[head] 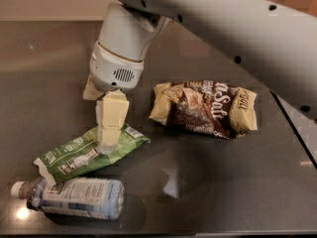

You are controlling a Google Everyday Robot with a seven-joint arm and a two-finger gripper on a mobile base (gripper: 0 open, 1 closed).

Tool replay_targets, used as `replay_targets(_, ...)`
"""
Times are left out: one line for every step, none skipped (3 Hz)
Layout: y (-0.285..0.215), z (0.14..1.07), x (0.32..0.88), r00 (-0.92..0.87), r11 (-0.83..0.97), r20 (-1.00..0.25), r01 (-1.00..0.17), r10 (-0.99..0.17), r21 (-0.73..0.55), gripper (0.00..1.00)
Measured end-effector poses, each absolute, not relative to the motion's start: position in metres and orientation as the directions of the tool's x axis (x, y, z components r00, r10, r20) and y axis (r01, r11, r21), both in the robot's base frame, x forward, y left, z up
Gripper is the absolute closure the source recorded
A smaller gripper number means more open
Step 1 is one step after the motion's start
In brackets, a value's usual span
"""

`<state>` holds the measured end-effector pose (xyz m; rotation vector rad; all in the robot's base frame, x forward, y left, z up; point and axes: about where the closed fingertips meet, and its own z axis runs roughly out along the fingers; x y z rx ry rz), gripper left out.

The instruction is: Move green jalapeno chip bag near blue plastic bottle

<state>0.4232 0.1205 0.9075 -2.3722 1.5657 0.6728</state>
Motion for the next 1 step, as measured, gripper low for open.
replay_targets(0.1205, 0.9075, 0.4232, 0.327, -0.408, -0.487, -0.911, -0.81, 0.066, 0.0)
